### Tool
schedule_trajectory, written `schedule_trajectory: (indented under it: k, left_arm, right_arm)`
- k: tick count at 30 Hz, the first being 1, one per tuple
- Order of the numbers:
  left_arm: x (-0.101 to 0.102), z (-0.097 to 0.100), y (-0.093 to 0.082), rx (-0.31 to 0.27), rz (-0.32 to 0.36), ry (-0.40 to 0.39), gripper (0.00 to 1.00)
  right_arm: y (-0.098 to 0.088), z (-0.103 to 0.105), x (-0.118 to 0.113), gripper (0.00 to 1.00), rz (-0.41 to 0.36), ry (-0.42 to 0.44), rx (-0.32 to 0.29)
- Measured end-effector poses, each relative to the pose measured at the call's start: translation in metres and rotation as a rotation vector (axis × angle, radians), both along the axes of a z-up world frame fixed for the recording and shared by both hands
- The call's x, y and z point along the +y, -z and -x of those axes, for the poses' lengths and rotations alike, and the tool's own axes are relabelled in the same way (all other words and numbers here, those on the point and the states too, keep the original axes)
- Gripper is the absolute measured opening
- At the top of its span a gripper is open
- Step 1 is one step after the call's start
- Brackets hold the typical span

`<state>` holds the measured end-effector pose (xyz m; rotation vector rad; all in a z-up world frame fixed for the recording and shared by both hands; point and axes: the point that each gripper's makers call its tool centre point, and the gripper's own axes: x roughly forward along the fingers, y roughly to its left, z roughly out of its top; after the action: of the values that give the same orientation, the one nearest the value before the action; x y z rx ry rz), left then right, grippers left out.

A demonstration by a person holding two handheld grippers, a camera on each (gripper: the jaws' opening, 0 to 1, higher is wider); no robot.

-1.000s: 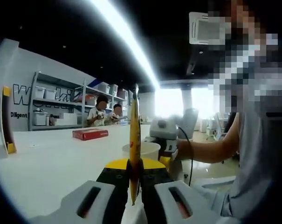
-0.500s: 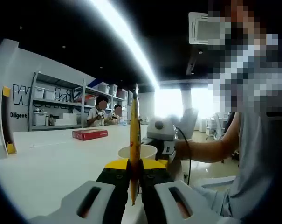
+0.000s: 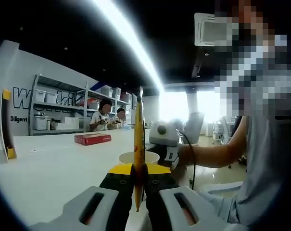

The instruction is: Tear open the coffee pouch, take out the coffee, and pour the coffee from the pouch into the cup

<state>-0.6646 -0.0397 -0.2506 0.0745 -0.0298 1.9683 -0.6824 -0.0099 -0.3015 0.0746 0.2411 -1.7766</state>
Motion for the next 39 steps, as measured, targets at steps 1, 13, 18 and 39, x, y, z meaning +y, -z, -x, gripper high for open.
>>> schedule_trajectory:
  k: [1,13,18,39]
  left_arm:
    - [0.000,0.000,0.000,0.000,0.000,0.000,0.11]
    - [-0.004,0.001,-0.004,-0.014,-0.030,0.000,0.11]
    - [-0.003,-0.001,-0.005,-0.030,-0.041,0.024,0.11]
    - [0.004,-0.071,-0.037,-0.108,-0.119,0.132,0.10]
  right_arm:
    - [0.000,0.000,0.000,0.45,-0.002,0.001,0.000]
    - [-0.007,0.000,0.018,0.67,0.019,0.064,-0.006]
    - [-0.032,-0.013,0.040,0.66,0.098,0.094,-0.004]
    - [-0.119,-0.091,-0.043,0.25,0.371,-0.172,-0.156]
